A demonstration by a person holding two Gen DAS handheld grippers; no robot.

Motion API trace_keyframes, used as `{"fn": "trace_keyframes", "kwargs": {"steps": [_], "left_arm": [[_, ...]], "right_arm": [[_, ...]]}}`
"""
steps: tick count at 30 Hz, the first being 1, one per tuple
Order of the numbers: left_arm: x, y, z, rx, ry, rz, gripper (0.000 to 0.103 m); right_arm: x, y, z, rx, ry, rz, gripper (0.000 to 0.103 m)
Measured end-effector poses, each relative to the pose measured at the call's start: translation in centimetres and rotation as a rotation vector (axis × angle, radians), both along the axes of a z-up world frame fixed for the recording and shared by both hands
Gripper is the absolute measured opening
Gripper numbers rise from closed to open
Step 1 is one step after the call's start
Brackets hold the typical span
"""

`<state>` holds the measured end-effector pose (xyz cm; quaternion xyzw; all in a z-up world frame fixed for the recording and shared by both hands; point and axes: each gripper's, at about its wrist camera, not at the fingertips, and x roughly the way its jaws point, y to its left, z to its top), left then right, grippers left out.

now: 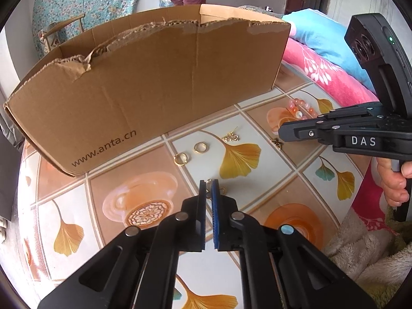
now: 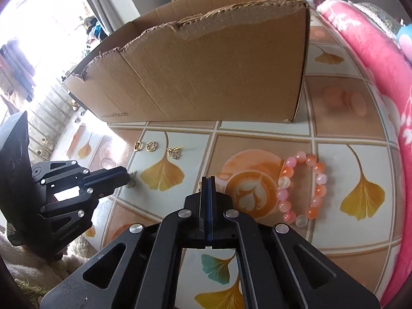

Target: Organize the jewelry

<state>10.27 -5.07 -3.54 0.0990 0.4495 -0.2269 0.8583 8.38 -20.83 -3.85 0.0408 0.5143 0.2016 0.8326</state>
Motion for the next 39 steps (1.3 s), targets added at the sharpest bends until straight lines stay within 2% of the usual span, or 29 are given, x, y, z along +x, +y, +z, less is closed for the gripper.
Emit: {"fn": "trace_keyframes", "kwargs": {"steps": [2,5,8,9,11,13,18,30,36,39], "left_arm": [[-0.2,0.0,0.4,-0.012,-0.012,-0.011,0.004],[-0.3,0.3,0.8,-0.031,-0.005,-0.016,0.004],[0.0,0.3,0.4,-0.022,0.017,0.000,0.016],[0.1,0.4,0.3,-0.018,0.020,0.002,0.020],[0.3,0.3,0.1,-0.011,0.023,0.005,0.021],[0.5,0.2,0.0,-0.020,0.036,0.003,0.026],[0.5,0.2,-0.1,-0.017,0.032,-0.005,0.027],[0.4,-0.9,-0.3,0.004,0.018,-0.026,0.027],[0.1,-1.3,-0.4,0.037,-0.009,-0.023,0.015],[0.0,-1.4,-0.5,0.040,-0.018,-0.021,0.015]], "right_arm": [[-0.5,-0.8,0.6,0.005,-0.010,-0.005,0.000],[-0.8,-1.3,0.7,0.004,-0.019,-0.010,0.005],[-1.0,-1.7,0.9,0.002,-0.023,-0.014,0.022],[-1.1,-1.6,1.0,-0.001,-0.024,-0.012,0.023],[-1.2,-1.4,1.0,-0.010,-0.028,-0.005,0.023],[-1.4,-0.9,1.0,-0.021,-0.037,0.000,0.028],[-1.3,-0.3,0.9,-0.042,-0.040,0.010,0.040],[-1.7,0.4,1.0,-0.044,-0.059,0.003,0.041],[-2.3,0.0,1.6,-0.038,-0.071,-0.012,0.041],[-2.4,-0.2,1.7,-0.034,-0.070,-0.017,0.041]]}}
